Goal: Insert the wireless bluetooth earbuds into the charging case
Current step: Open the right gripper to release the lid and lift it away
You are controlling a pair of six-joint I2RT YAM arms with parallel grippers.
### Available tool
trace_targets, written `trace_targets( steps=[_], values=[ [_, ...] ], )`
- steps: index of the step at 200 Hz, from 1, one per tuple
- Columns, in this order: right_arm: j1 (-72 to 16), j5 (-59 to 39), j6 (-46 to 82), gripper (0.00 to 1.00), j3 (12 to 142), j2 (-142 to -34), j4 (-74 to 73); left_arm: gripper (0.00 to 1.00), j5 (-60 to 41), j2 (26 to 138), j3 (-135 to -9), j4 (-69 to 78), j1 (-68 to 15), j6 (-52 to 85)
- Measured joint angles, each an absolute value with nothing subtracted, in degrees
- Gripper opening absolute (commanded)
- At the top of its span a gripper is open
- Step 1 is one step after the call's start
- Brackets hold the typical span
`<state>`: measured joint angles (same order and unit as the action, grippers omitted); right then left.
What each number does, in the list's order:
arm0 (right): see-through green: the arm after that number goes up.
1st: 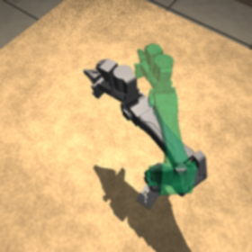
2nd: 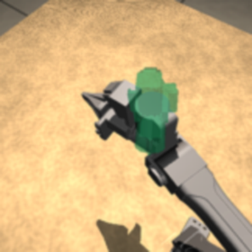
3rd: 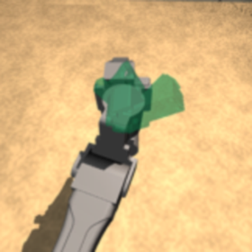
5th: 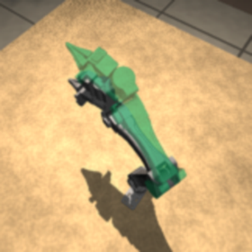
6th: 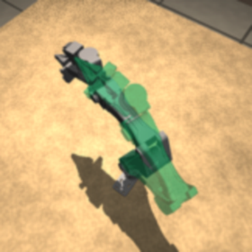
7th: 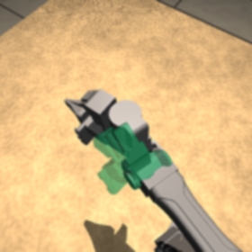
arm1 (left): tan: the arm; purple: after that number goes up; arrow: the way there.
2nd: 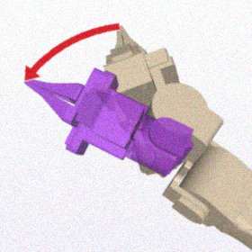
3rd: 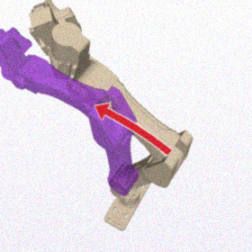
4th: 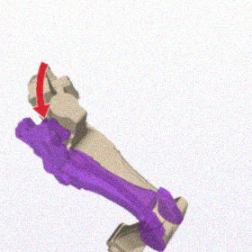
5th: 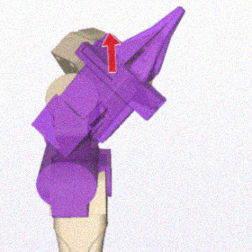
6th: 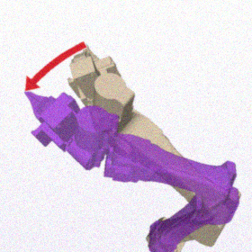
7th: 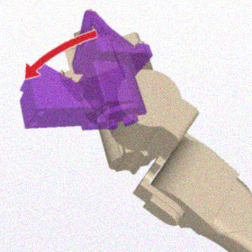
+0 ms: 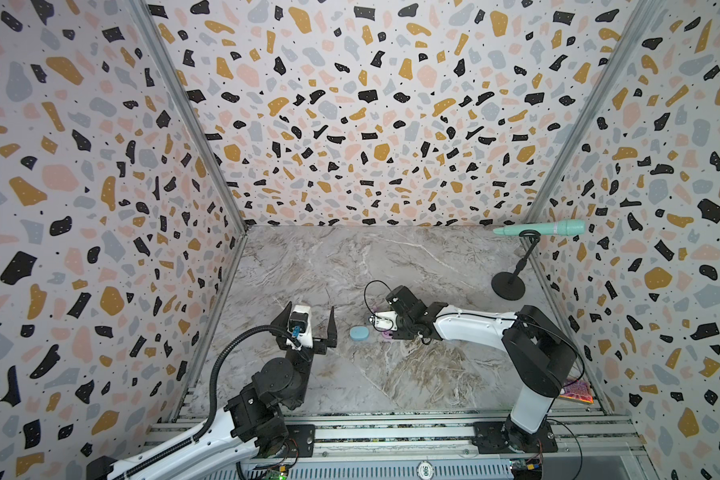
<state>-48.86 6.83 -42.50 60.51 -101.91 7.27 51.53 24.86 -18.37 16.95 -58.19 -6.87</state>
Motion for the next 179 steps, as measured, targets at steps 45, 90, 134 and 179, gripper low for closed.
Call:
trace_targets(
  steps=[45, 90, 134, 179],
  values=[
    [-48.93, 6.83, -42.41, 0.26, 60.51, -101.91, 7.38, 1.0, 51.53, 24.86, -18.37, 16.95, -58.19, -6.85],
    [-49.19, 7.07, -42.04, 0.31, 61.39, -101.82, 8.25, 1.0, 51.53, 24.86, -18.37, 16.95, -58.19, -6.87],
    [-49.76, 7.55, -41.87, 0.33, 61.41, -100.82, 8.82, 1.0, 51.53, 25.23, -18.37, 16.99, -58.19, -6.87],
    [-50.41, 7.57, -41.3, 0.34, 61.41, -96.66, 9.02, 1.0, 51.51, 25.98, -18.37, 17.02, -58.17, -6.83]
  ],
)
